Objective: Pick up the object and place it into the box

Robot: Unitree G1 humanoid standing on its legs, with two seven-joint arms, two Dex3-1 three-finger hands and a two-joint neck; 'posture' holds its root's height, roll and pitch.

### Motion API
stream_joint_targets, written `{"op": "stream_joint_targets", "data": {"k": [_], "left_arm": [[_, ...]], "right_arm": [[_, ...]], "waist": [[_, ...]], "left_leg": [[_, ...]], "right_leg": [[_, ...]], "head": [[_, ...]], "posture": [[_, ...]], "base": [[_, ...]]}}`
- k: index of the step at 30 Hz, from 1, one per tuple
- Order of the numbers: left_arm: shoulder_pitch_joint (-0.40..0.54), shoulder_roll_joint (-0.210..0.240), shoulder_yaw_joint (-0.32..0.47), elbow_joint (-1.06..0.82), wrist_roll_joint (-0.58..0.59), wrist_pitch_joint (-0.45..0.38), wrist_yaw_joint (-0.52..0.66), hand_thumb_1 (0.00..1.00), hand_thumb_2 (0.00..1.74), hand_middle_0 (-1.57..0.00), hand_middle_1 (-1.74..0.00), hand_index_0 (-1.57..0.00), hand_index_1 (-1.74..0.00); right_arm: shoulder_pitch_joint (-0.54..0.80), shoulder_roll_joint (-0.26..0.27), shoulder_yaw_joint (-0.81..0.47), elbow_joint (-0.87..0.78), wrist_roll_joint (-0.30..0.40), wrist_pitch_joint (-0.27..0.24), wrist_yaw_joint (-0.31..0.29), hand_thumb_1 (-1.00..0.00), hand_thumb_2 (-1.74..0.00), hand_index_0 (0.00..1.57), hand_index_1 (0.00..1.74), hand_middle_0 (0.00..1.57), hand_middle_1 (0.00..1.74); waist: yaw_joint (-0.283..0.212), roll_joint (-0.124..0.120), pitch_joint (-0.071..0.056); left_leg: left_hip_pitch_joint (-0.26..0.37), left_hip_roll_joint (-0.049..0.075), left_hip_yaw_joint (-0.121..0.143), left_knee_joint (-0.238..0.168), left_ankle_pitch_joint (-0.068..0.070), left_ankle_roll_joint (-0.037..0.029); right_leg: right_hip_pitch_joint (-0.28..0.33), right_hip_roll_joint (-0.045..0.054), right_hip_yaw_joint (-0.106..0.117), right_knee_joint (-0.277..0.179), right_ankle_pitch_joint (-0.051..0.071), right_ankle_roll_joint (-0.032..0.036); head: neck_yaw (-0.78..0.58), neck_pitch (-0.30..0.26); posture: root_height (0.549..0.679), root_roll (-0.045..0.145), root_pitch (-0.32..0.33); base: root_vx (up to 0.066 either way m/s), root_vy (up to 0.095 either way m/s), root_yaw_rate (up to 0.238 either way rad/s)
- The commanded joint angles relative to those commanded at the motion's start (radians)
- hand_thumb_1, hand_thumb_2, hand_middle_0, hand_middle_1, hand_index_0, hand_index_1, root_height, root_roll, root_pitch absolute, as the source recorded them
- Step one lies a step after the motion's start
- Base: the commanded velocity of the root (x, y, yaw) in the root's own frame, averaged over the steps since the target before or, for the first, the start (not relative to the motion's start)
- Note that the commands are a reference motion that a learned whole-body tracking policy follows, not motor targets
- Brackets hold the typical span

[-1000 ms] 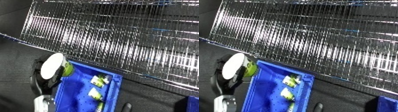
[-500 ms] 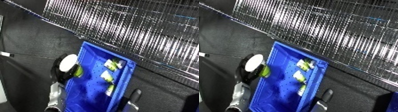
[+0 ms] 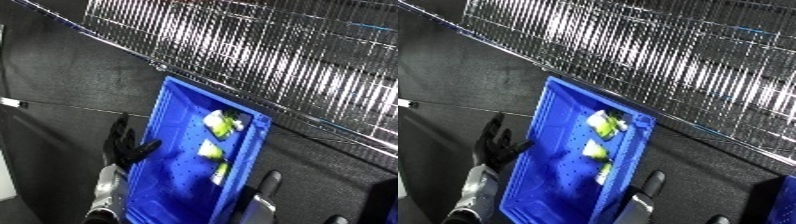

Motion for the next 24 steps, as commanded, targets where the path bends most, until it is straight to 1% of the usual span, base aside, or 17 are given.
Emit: {"op": "stream_joint_targets", "data": {"k": [2,4,7,9,12,13,14,15,16,17,18,21,24], "left_arm": [[-0.007,-0.009,-0.016,0.007,-0.012,0.06,-0.046,0.0,0.0,0.0,0.0,0.0,0.0],[-0.012,-0.017,-0.033,0.013,-0.028,0.117,-0.115,0.0,0.0,0.0,0.0,0.0,0.0],[-0.016,-0.018,-0.048,0.023,-0.032,0.17,-0.188,0.0,0.0,0.0,0.0,0.0,0.0],[-0.018,-0.02,-0.058,0.022,-0.026,0.175,-0.214,0.0,0.0,0.0,0.0,0.0,0.0],[-0.022,-0.028,-0.087,0.014,-0.01,0.179,-0.263,0.0,0.0,0.0,0.0,0.0,0.0],[-0.023,-0.038,-0.108,0.007,0.013,0.192,-0.283,0.0,0.0,0.0,0.0,0.0,0.0],[-0.025,-0.049,-0.129,0.0,0.037,0.205,-0.302,0.0,0.0,0.0,0.0,0.0,0.0],[-0.027,-0.061,-0.152,-0.008,0.065,0.225,-0.322,0.0,0.0,0.0,0.0,0.0,0.0],[-0.029,-0.073,-0.176,-0.017,0.094,0.244,-0.342,0.0,0.0,0.0,0.0,0.0,0.0],[-0.032,-0.086,-0.199,-0.025,0.116,0.27,-0.359,0.0,0.0,0.0,0.0,0.0,0.0],[-0.035,-0.092,-0.209,-0.028,0.123,0.281,-0.367,0.0,0.0,0.0,0.0,0.0,0.0],[-0.044,-0.11,-0.237,-0.039,0.153,0.306,-0.364,0.0,0.0,0.0,0.0,0.0,0.0],[-0.049,-0.125,-0.256,-0.048,0.18,0.317,-0.347,0.0,0.0,0.0,0.0,0.0,0.0]], "right_arm": [[-0.004,0.002,0.0,-0.001,-0.003,0.002,0.001,0.0,0.0,0.0,0.0,0.0,0.0],[-0.01,0.002,-0.002,-0.001,-0.024,0.0,-0.006,0.0,0.0,0.0,0.0,0.0,0.0],[-0.015,0.002,-0.005,0.0,-0.046,-0.002,-0.012,0.0,0.0,0.0,0.0,0.0,0.0],[-0.017,0.001,-0.005,-0.002,-0.052,0.0,-0.016,0.0,0.0,0.0,0.0,0.0,0.0],[-0.024,-0.002,-0.007,-0.004,-0.065,0.005,-0.021,0.0,0.0,0.0,0.0,0.0,0.0],[-0.035,-0.004,-0.009,-0.003,-0.063,0.012,-0.028,0.0,0.0,0.0,0.0,0.0,0.0],[-0.046,-0.005,-0.011,-0.002,-0.06,0.02,-0.034,0.0,0.0,0.0,0.0,0.0,0.0],[-0.061,-0.007,-0.013,-0.001,-0.055,0.03,-0.044,0.0,0.0,0.0,0.0,0.0,0.0],[-0.075,-0.009,-0.016,0.0,-0.05,0.04,-0.054,0.0,0.0,0.0,0.0,0.0,0.0],[-0.092,-0.012,-0.019,0.001,-0.045,0.052,-0.066,0.0,0.0,0.0,0.0,0.0,0.0],[-0.101,-0.015,-0.023,0.002,-0.044,0.06,-0.071,0.0,0.0,0.0,0.0,0.0,0.0],[-0.132,-0.021,-0.034,0.006,-0.049,0.084,-0.091,0.0,0.0,0.0,0.0,0.0,0.0],[-0.153,-0.025,-0.04,0.009,-0.059,0.101,-0.111,0.0,0.0,0.0,0.0,0.0,0.0]], "waist": [[-0.007,0.004,0.0],[-0.016,0.008,0.0],[-0.025,0.012,0.0],[-0.03,0.013,0.0],[-0.04,0.02,0.0],[-0.045,0.027,0.0],[-0.049,0.033,0.0],[-0.053,0.041,0.0],[-0.057,0.049,0.0],[-0.062,0.059,0.0],[-0.065,0.065,0.0],[-0.079,0.085,0.0],[-0.093,0.101,0.0]], "left_leg": [[0.001,0.0,0.003,0.0,-0.001,0.0007],[0.005,0.002,0.007,-0.001,-0.003,0.0011],[0.01,0.005,0.013,-0.006,-0.003,0.001],[0.012,0.005,0.015,-0.005,-0.004,0.001],[0.017,0.005,0.02,-0.003,-0.007,0.0016],[0.022,0.004,0.023,-0.007,-0.007,0.0014],[0.027,0.003,0.027,-0.01,-0.007,0.0011],[0.032,0.003,0.031,-0.013,-0.006,0.0008],[0.037,0.002,0.035,-0.017,-0.006,0.0004],[0.041,0.003,0.041,-0.018,-0.006,0.0002],[0.041,0.003,0.044,-0.017,-0.007,0.0002],[0.041,0.006,0.059,-0.008,-0.01,0.0007],[0.039,0.01,0.072,0.001,-0.012,0.0013]], "right_leg": [[-0.001,0.0008,0.004,-0.002,0.002,0.0008],[-0.002,0.0018,0.009,-0.005,0.005,0.0024],[-0.001,0.0029,0.014,-0.01,0.01,0.0054],[-0.001,0.0031,0.016,-0.01,0.011,0.0064],[-0.001,0.0028,0.022,-0.016,0.017,0.0101],[0.0,0.0023,0.026,-0.023,0.023,0.0135],[0.002,0.0019,0.029,-0.032,0.03,0.017],[0.003,0.0015,0.032,-0.04,0.038,0.0208],[0.004,0.0011,0.036,-0.048,0.045,0.0246],[0.004,0.0008,0.04,-0.056,0.054,0.0285],[0.003,0.0008,0.043,-0.059,0.058,0.0304],[-0.005,0.0013,0.057,-0.065,0.073,0.0378],[-0.014,0.0043,0.072,-0.071,0.088,0.0432]], "head": [[0.0,0.002],[0.006,0.011],[0.01,0.013],[0.022,0.022],[0.06,0.027],[0.148,0.037],[0.148,0.037],[0.198,0.043],[0.198,0.043],[0.241,0.047],[0.241,0.047],[0.346,0.041],[0.424,0.057]], "posture": [[0.638,0.033,0.07],[0.638,0.032,0.069],[0.638,0.032,0.067],[0.638,0.031,0.066],[0.638,0.031,0.064],[0.639,0.031,0.063],[0.64,0.031,0.062],[0.641,0.03,0.062],[0.642,0.03,0.061],[0.642,0.03,0.061],[0.643,0.03,0.06],[0.643,0.03,0.059],[0.643,0.029,0.058]], "base": [[-0.03,0.02,-0.083],[-0.034,0.033,-0.113],[-0.022,0.02,-0.07],[-0.021,0.013,-0.084],[-0.041,0.025,-0.143],[-0.091,0.018,-0.236],[-0.09,0.018,-0.234],[-0.106,0.016,-0.255],[-0.106,0.016,-0.256],[-0.118,0.032,-0.301],[-0.062,0.031,-0.168],[-0.077,0.047,-0.239],[-0.064,0.044,-0.225]]}}
